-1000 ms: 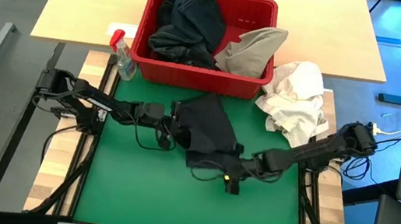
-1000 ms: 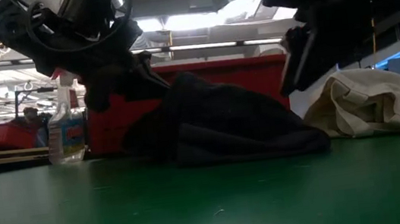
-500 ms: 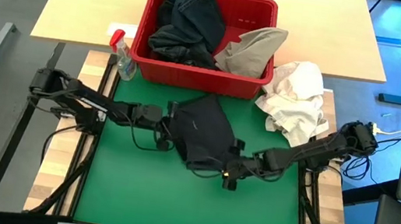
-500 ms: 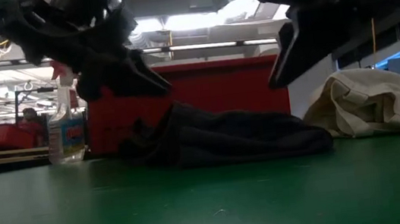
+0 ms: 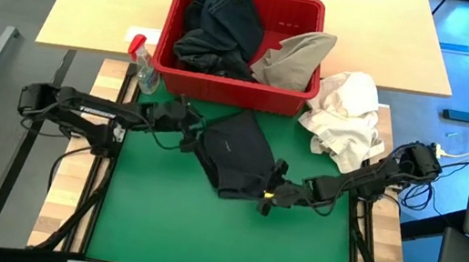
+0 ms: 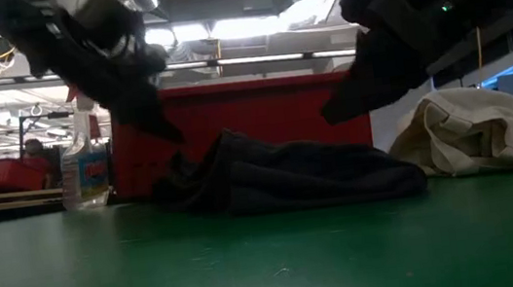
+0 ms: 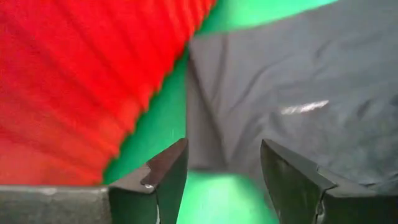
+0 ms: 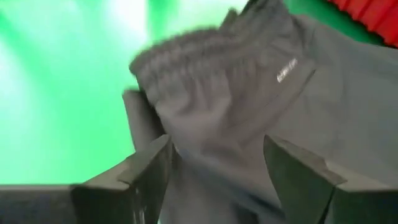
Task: Fold Laundry from Bin
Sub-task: Fold the black shorts
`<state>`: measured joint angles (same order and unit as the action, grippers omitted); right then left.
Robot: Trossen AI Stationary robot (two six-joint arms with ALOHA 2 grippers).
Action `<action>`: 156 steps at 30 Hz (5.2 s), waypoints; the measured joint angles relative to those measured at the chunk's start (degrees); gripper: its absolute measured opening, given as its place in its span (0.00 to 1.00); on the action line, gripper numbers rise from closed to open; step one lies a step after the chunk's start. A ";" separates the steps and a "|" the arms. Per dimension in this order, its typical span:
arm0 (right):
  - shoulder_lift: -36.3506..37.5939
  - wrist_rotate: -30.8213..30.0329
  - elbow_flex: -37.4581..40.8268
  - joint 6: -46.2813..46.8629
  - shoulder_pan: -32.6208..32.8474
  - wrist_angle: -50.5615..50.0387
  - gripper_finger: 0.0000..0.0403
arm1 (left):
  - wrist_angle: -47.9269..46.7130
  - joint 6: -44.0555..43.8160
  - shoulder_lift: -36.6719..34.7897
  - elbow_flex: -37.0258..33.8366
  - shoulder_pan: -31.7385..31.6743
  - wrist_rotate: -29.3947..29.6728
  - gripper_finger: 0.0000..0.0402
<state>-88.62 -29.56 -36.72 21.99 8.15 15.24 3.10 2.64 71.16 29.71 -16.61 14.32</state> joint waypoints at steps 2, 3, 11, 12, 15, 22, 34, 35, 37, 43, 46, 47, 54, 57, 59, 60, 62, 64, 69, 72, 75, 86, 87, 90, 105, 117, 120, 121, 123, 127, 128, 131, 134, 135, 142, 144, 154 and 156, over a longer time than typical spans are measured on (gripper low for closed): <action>-0.82 0.20 1.37 2.20 -0.44 1.82 0.63 | 0.58 -1.46 2.60 -0.17 -2.35 -2.37 0.48; -1.49 0.28 1.69 3.24 -0.78 1.13 0.63 | 1.48 -2.01 4.15 -0.17 -3.22 -3.90 0.48; -3.67 6.97 1.67 -1.20 -1.01 -12.08 0.63 | -4.00 -8.61 11.53 -0.17 -2.95 -14.21 0.48; -3.43 7.18 1.65 -2.66 -1.04 -14.94 0.63 | -5.98 -10.30 11.56 -0.20 -2.33 -14.76 0.48; -1.65 5.80 1.04 -8.66 -1.04 -25.80 0.63 | -8.37 -14.06 10.80 -0.19 -0.24 -17.01 0.48; 7.17 6.23 -8.21 -13.00 -1.01 -53.28 0.63 | -9.69 -17.54 4.66 2.00 2.89 -20.35 0.48; 15.88 10.01 -1.38 -2.66 -0.99 -27.39 0.63 | 5.38 -5.08 7.16 3.28 3.68 -15.44 0.48; 16.02 11.27 -1.38 -1.29 -0.99 -28.75 0.63 | 4.90 -4.01 7.63 3.28 3.69 -15.45 0.48; 16.45 13.49 -1.46 0.61 -0.96 -33.83 0.63 | 4.65 -2.42 8.89 3.28 3.68 -15.40 0.48; 16.06 18.51 -1.35 2.67 -0.60 -33.22 0.63 | 8.36 2.47 13.00 3.28 2.92 -13.33 0.48; 14.10 12.07 -1.37 4.27 -0.62 -26.22 0.63 | 14.44 2.88 16.82 3.35 1.66 -14.04 0.48; 13.16 9.09 -1.12 5.87 -0.64 -23.92 0.63 | 15.65 2.22 18.31 3.35 1.30 -14.66 0.48; 4.61 8.21 2.53 11.89 -0.62 -23.95 0.63 | 13.34 -3.64 24.52 3.33 1.32 -16.13 0.48; 2.72 7.09 2.66 6.92 -0.74 -27.32 0.63 | 7.53 -7.52 23.50 3.57 2.76 -17.31 0.48; 2.31 4.38 2.59 0.35 -1.63 -28.25 0.63 | 3.09 -12.50 22.84 3.74 4.30 -18.52 0.48; 2.25 2.94 2.59 -3.51 -2.38 -28.02 0.63 | 1.47 -15.19 22.55 3.79 5.16 -19.36 0.48; 2.22 0.70 2.69 -12.26 -4.58 -26.36 0.63 | 0.05 -19.81 22.31 3.79 7.40 -20.64 0.48; 2.07 -0.40 2.74 -21.84 -7.19 -22.61 0.63 | 0.10 -22.38 22.17 3.79 9.80 -21.34 0.48; 2.50 -1.50 1.31 -40.26 -13.12 -18.06 0.63 | -1.46 -21.12 19.12 3.32 12.16 -18.52 0.48; 5.41 -4.57 -3.07 -41.55 -13.56 -25.26 0.63 | -6.61 -19.22 14.11 2.80 11.77 -17.80 0.48; 9.12 -0.61 -7.34 -37.22 -12.50 -35.36 0.63 | -9.71 -17.31 7.75 3.03 11.75 -15.91 0.48; 11.05 19.92 -9.71 -14.22 -1.36 -26.96 0.63 | -2.38 0.61 -1.61 3.15 17.05 -16.68 0.48; 9.84 18.33 -9.68 -13.51 -0.18 -26.21 0.63 | -0.94 2.99 -0.99 3.15 17.67 -16.61 0.48; 6.72 14.21 -9.67 -12.27 1.33 -23.46 0.63 | 0.88 9.80 1.40 3.15 18.64 -13.53 0.48; -3.35 13.09 -9.65 -7.05 1.22 -21.91 0.63 | 12.34 19.74 14.04 3.22 20.14 -12.97 0.48; -4.44 11.71 -9.65 -7.32 1.19 -19.51 0.63 | 14.98 19.30 20.81 3.28 14.67 -20.99 0.48; -4.44 11.67 -9.65 -7.44 1.19 -19.53 0.63 | 15.55 20.39 21.22 3.28 13.99 -20.97 0.48; -4.44 11.67 -9.65 -7.46 1.19 -19.53 0.63 | 15.53 20.43 21.22 3.28 13.69 -20.81 0.48; -4.44 11.65 -9.65 -7.46 1.19 -19.49 0.63 | 15.54 20.49 21.22 3.28 13.19 -18.71 0.47; -4.44 11.49 -9.65 -7.57 1.19 -19.46 0.63 | 15.55 22.07 21.22 3.28 12.26 -12.03 0.41; -4.44 11.21 -9.65 -7.76 1.19 -19.43 0.63 | 15.56 22.75 21.22 3.28 12.14 -10.38 0.39; -4.44 11.08 -9.65 -8.76 1.19 -19.27 0.63 | 16.39 26.09 21.22 3.28 12.01 -6.46 0.34; -4.44 11.06 -9.65 -8.82 1.19 -19.18 0.63 | 18.67 30.69 21.22 3.28 12.01 -5.87 0.31; -4.44 10.92 -9.66 -8.93 1.19 -19.19 0.63 | 19.39 32.23 21.22 3.28 12.01 -6.07 0.30; -4.44 10.54 -9.66 -8.97 1.19 -19.11 0.63 | 20.46 36.97 22.65 3.28 10.80 -6.37 0.31; -4.44 10.46 -9.66 -8.97 1.17 -18.99 0.63 | 22.03 37.36 24.45 3.28 10.30 -6.40 0.33; -4.44 10.49 -9.67 -8.97 1.19 -18.33 0.63 | 33.11 40.81 31.67 3.28 10.13 -5.33 0.34; -4.44 10.49 -9.65 -8.97 1.19 -18.29 0.63 | 34.10 40.69 32.04 3.31 10.13 -5.17 0.27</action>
<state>-93.06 -19.07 -46.37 13.02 9.34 -3.05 37.20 43.34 103.19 33.01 -6.48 9.15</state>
